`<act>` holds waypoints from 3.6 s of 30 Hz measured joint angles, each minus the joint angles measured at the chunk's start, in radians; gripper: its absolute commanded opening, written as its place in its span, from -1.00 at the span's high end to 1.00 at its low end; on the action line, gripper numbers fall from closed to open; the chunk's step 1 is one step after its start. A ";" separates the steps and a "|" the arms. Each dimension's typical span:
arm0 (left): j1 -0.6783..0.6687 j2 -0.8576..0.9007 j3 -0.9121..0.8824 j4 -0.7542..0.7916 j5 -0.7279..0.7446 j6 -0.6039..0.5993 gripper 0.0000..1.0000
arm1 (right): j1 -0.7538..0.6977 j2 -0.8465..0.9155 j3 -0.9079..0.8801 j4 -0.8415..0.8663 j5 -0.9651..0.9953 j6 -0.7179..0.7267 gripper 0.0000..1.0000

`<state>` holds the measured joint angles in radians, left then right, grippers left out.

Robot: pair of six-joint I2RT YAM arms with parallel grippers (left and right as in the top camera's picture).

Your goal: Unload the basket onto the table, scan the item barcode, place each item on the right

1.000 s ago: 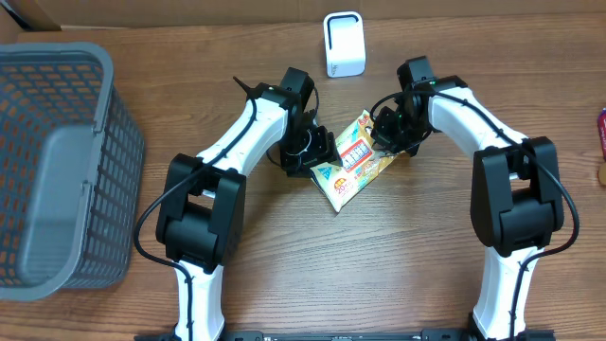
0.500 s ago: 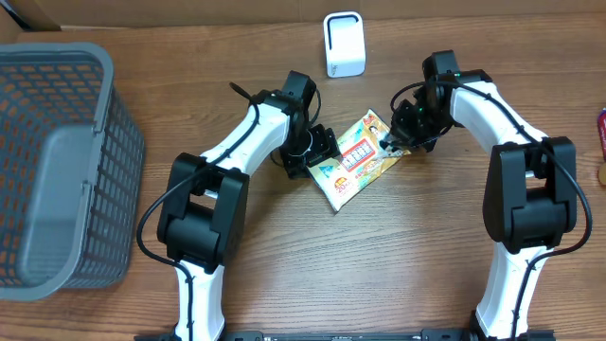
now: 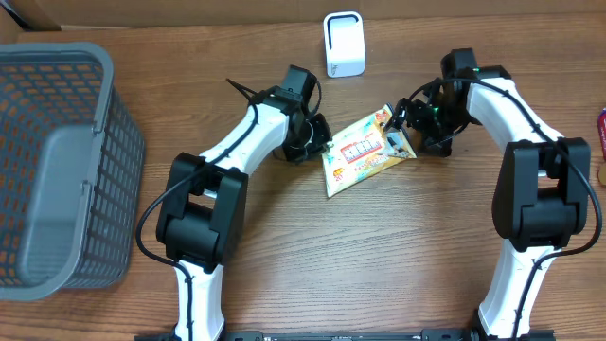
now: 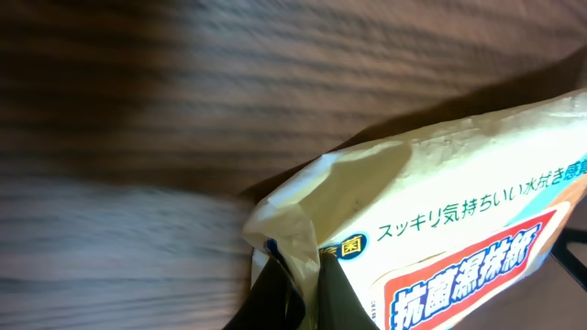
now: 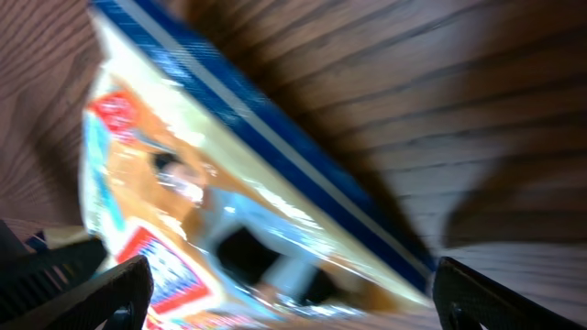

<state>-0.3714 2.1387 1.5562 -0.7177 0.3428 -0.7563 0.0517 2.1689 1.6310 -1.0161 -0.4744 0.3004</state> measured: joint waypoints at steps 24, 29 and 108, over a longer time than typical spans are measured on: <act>0.179 0.000 0.041 -0.071 0.094 0.321 0.38 | 0.062 0.000 0.000 0.264 -0.008 -0.051 -1.00; 0.170 0.001 0.042 -0.135 0.108 0.308 0.10 | 0.114 0.000 0.000 0.294 -0.002 -0.040 -1.00; 0.129 0.022 0.290 -0.387 -0.121 0.270 0.31 | 0.086 -0.042 0.592 -0.615 0.685 0.011 0.93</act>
<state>-0.2420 2.1605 1.8465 -1.1046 0.2218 -0.4862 0.1375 2.1265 2.2234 -1.6306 0.2108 0.3111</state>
